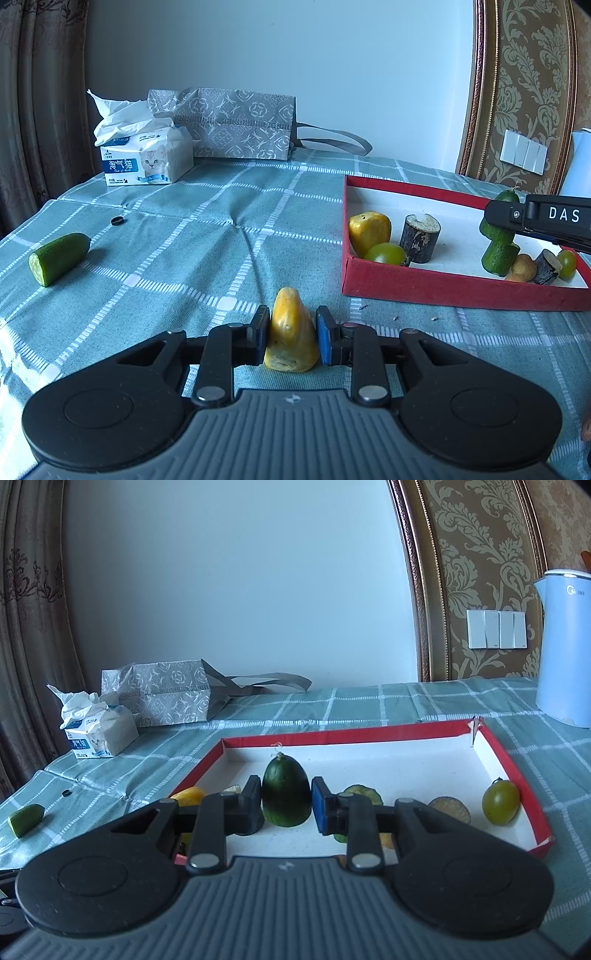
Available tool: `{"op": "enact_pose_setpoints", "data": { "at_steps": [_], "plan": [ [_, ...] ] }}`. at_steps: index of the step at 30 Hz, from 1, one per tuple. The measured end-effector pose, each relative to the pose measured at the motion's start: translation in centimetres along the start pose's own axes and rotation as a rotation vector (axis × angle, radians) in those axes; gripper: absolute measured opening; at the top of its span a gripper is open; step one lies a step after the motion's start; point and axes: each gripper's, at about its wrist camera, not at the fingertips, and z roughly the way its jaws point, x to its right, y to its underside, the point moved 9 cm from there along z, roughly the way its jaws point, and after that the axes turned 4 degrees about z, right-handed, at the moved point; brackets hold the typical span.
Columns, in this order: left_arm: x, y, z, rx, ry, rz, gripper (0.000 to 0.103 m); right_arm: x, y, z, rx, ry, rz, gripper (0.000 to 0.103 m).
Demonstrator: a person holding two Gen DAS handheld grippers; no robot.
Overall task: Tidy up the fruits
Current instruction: 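Lower the dark green oval fruit into the tray and open the right tool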
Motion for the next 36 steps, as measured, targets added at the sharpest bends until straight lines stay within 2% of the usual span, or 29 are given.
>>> {"op": "enact_pose_setpoints", "data": {
  "at_steps": [21,24,31,34,36],
  "plan": [
    [0.0,0.0,0.0,0.0,0.0,0.0,0.026,0.3,0.5,1.1,-0.005,0.033,-0.008,0.028],
    [0.0,0.0,0.1,0.0,0.0,0.0,0.026,0.9,0.6,1.3,-0.001,0.054,0.001,0.064],
    [0.0,0.0,0.0,0.0,-0.001,0.001,0.026,1.8,-1.4,-2.1,0.08,0.027,0.047,0.064],
    [0.0,0.0,0.0,0.001,-0.005,0.007,0.026,2.7,-1.3,-4.4,0.104,0.022,0.057,0.073],
    [0.0,0.0,0.0,0.006,-0.008,0.01,0.026,3.8,-0.9,-5.8,0.112,0.033,0.045,0.074]
  ]
}}
